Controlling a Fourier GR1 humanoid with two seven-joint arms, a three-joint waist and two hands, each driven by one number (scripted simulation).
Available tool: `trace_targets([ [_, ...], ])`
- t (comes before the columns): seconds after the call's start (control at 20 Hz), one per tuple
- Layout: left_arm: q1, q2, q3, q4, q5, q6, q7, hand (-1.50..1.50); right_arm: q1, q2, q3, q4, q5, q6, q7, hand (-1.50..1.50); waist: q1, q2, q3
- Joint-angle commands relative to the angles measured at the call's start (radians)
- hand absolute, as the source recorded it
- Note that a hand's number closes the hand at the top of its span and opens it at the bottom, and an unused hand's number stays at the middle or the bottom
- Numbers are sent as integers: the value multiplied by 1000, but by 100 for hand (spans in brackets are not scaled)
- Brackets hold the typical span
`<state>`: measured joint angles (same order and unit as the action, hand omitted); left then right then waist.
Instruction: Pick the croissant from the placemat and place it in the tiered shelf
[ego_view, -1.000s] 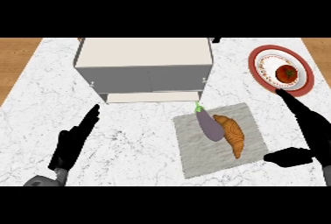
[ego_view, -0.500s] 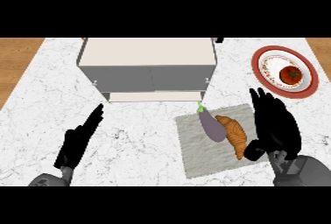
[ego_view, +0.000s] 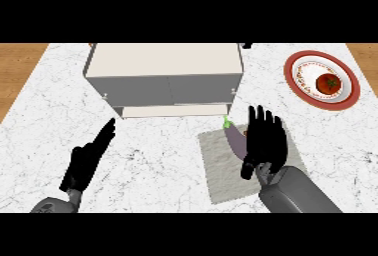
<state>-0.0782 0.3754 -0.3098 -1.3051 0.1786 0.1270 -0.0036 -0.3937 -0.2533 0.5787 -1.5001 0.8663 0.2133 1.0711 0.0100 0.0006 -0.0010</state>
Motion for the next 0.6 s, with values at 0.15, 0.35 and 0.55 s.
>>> trace_targets([
  [0.15, 23, -29, -6, -68, -48, 30, 55, 0, 31, 84, -16, 72, 92, 28, 106, -150, -8, -2, 1],
  [0.35, 24, -38, 8, -24, -49, 6, 15, 0, -16, 95, -49, 167, 164, 28, 100, -150, -4, 0, 1],
  [0.55, 62, -14, 27, -54, -43, -34, 6, 0, 19, 133, -27, 188, 246, 4, 108, -150, -1, -1, 1],
])
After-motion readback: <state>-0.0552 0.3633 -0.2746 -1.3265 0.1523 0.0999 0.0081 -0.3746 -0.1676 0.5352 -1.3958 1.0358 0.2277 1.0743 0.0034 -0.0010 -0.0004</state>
